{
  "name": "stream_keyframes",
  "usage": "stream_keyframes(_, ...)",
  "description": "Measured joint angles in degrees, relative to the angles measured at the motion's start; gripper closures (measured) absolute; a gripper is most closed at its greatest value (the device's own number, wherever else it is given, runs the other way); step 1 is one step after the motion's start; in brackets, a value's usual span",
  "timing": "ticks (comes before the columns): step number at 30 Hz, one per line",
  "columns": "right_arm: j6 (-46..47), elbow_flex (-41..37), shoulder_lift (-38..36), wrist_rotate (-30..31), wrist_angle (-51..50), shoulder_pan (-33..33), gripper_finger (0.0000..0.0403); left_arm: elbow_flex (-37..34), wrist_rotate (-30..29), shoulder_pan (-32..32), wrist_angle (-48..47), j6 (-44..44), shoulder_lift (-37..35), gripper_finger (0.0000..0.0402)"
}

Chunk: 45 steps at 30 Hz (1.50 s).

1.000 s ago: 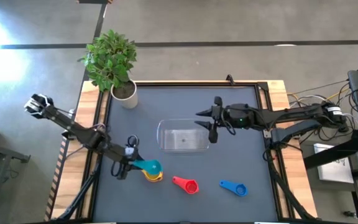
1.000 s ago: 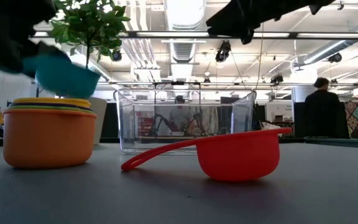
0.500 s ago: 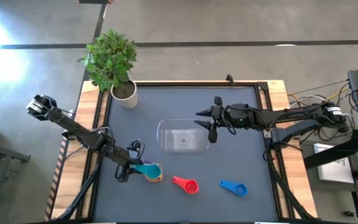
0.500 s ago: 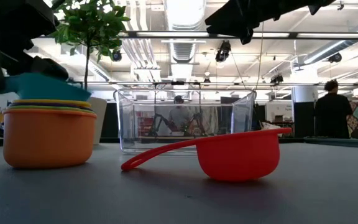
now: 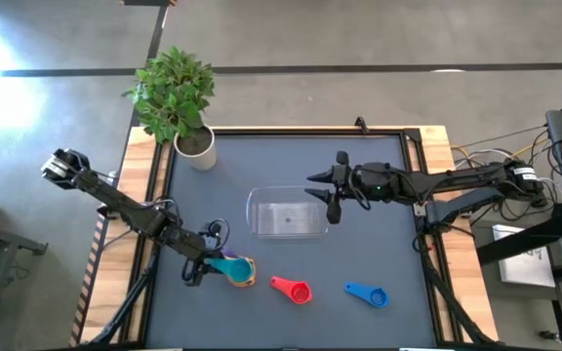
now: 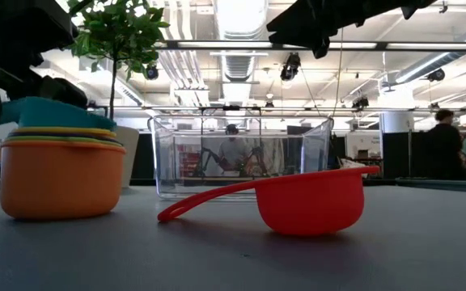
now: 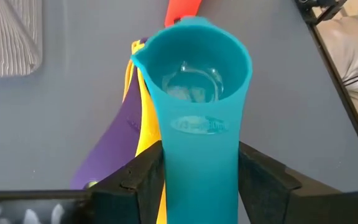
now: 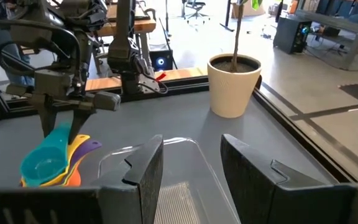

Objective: Nest measuring cups in basket
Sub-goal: Stack the light blue measuring cup on top of the yellow measuring cup, then stack the red measuring cup on top of the light blue measuring cup

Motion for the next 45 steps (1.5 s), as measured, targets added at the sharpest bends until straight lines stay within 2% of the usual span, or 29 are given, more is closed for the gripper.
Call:
stream_keyframes(12,0.29,-0.02,0.00,0.02,0.00,-0.02,0.0252,1.13,-0.02,0.00,-1.07,-1.15,0.00,0.0198)
stream_keyframes(17,1.20,-0.02,0.00,0.01,-0.90,0.00,0.0252,4.64,-0.28,0.07,-6.91,1.34,0.00,0.0176)
stream_keyframes(22,1.95,-0.02,0.00,-2.86,-7.11,1.01,0.0252,8.59,-4.58,0.07,-9.13,2.83,-0.45,0.0175)
stream_keyframes(27,3.04,-0.02,0.38,-4.79,-9.25,6.02,0.0252,8.53,-9.11,0.07,-3.24,7.43,-1.14,0.0190)
stream_keyframes(34,5.37,0.78,2.46,-2.97,-10.86,14.06,0.0255,7.78,-9.29,0.07,8.99,15.20,-1.29,0.0213)
stream_keyframes(37,5.14,1.55,5.46,0.23,-8.17,16.92,0.0261,7.32,-9.33,0.07,14.67,20.24,-1.29,0.0220)
stream_keyframes(40,4.79,3.50,9.94,0.20,-8.38,18.70,0.0267,6.73,-9.35,0.07,19.60,23.60,-1.36,0.0224)
stream_keyframes(45,4.21,8.56,18.21,-0.31,-10.82,20.97,0.0278,4.45,-9.35,0.07,25.25,24.16,-1.39,0.0225)
